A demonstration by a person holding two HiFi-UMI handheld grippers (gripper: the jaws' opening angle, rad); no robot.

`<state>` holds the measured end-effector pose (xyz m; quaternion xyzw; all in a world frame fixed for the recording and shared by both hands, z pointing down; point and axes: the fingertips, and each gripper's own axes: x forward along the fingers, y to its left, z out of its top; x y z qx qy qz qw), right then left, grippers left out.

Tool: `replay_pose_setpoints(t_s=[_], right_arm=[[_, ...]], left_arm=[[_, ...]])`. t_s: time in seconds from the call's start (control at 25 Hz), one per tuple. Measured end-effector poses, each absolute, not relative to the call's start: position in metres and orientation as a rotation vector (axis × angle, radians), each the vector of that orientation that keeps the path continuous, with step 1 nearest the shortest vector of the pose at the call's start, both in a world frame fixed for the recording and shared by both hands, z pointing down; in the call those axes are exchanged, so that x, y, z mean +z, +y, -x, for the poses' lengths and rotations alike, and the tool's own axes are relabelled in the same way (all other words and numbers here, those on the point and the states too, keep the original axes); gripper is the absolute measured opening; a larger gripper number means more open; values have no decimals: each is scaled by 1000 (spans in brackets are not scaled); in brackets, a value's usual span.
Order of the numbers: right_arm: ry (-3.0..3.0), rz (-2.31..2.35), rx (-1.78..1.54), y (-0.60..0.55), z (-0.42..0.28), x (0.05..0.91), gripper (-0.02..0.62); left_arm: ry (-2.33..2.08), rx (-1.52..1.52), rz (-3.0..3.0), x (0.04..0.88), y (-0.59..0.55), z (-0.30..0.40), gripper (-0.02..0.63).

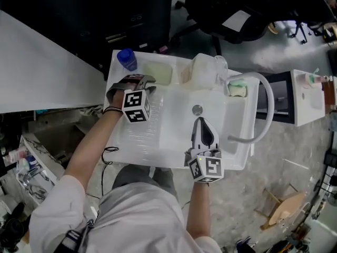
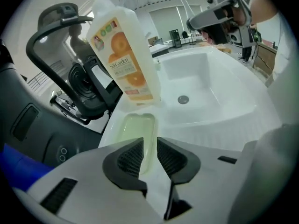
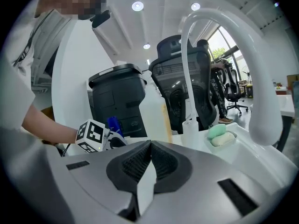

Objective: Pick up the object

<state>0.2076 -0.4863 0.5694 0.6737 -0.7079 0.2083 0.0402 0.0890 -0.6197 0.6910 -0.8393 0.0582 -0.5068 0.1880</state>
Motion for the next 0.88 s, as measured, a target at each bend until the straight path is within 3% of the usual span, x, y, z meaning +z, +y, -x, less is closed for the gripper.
replay_pose_setpoints(t_s=[0.4,0.88], right_arm=[[-2149,-2040,692,-490,-217,588,8],[-2152,-2022,678,-482,-221,584,8]], left_arm=[[133,-1483,2248,723,-634,-96,98],[170,-1437,2304,703,-623,-106,63]])
